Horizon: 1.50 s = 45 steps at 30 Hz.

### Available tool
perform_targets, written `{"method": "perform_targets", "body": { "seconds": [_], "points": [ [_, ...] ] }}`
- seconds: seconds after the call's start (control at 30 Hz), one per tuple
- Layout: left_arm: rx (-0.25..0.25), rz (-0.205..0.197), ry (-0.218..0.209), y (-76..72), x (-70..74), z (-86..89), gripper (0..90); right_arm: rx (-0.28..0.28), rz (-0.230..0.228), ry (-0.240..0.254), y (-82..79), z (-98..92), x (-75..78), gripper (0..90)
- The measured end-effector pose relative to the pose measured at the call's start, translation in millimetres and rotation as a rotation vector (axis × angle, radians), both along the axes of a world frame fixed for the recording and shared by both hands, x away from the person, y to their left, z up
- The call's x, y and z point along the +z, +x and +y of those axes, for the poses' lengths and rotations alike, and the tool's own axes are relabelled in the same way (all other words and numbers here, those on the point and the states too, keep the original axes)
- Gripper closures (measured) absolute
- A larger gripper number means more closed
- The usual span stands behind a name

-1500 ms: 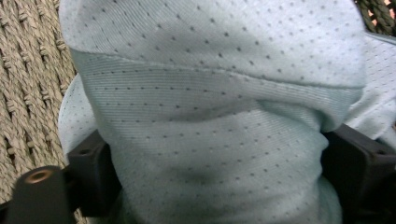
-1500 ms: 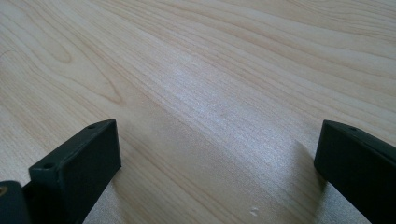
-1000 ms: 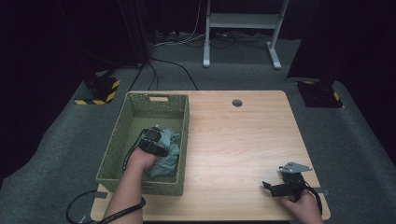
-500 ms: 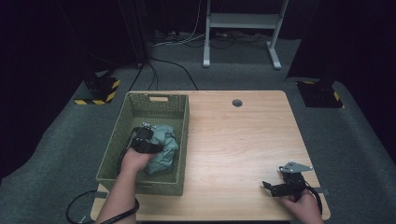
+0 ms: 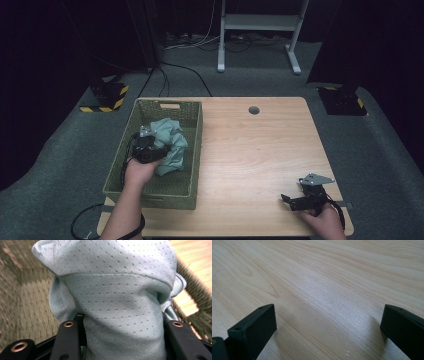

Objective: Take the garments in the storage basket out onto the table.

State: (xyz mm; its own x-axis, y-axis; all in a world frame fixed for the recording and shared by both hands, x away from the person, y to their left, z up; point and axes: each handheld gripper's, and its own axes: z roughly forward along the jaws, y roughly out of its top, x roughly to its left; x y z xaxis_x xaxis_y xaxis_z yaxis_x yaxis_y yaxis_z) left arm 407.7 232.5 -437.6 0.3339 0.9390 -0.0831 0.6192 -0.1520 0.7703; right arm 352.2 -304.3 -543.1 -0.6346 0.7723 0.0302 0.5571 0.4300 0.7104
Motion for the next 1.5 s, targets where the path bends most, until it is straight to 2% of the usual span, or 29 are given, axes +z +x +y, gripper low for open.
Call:
{"method": "perform_targets", "body": {
  "seconds": [0.1,0.27,0.43,0.63,0.7,0.77,0.93,1.1,1.2,1.33,1.5],
  "points": [
    [0.018,-0.048,-0.014,-4.8,3.0,-3.7,51.4,0.0,0.001,0.003,0.1,-0.2,0.0,0.1],
    [0.028,-0.119,-0.002,-12.7,6.7,-10.9,51.3,0.0,-0.001,-0.001,0.0,0.2,-0.1,0.1],
    [0.041,-0.212,0.007,-21.9,13.8,-16.2,51.3,0.0,0.0,0.0,0.1,0.1,0.0,0.1],
    [0.048,-0.291,-0.024,-32.5,21.6,-21.4,51.3,0.0,-0.002,-0.003,0.2,0.4,-0.1,0.1],
    [0.05,-0.304,-0.023,-34.9,22.6,-22.6,51.3,-0.001,-0.003,-0.005,0.0,0.6,-0.1,0.1],
    [0.055,-0.317,-0.048,-37.5,24.2,-23.0,51.2,0.0,-0.003,-0.006,0.1,0.6,-0.2,0.1],
    [0.066,-0.378,-0.098,-48.6,33.7,-21.9,51.3,0.0,-0.004,-0.008,0.0,0.9,-0.2,0.1],
    [0.074,-0.435,-0.101,-60.3,38.8,-22.3,51.2,-0.001,-0.005,-0.011,-0.2,1.5,-0.3,0.1],
    [0.096,-0.45,-0.123,-65.3,36.5,-22.0,51.2,-0.001,-0.005,-0.01,-0.2,1.5,-0.3,0.2],
    [0.088,-0.46,-0.112,-67.2,39.2,-21.8,51.4,-0.001,-0.005,-0.01,-0.2,1.4,-0.3,0.2],
    [0.102,-0.497,-0.15,-76.8,41.5,-18.1,51.4,-0.002,-0.006,-0.016,-0.4,1.9,-0.3,0.2]
  ]
}}
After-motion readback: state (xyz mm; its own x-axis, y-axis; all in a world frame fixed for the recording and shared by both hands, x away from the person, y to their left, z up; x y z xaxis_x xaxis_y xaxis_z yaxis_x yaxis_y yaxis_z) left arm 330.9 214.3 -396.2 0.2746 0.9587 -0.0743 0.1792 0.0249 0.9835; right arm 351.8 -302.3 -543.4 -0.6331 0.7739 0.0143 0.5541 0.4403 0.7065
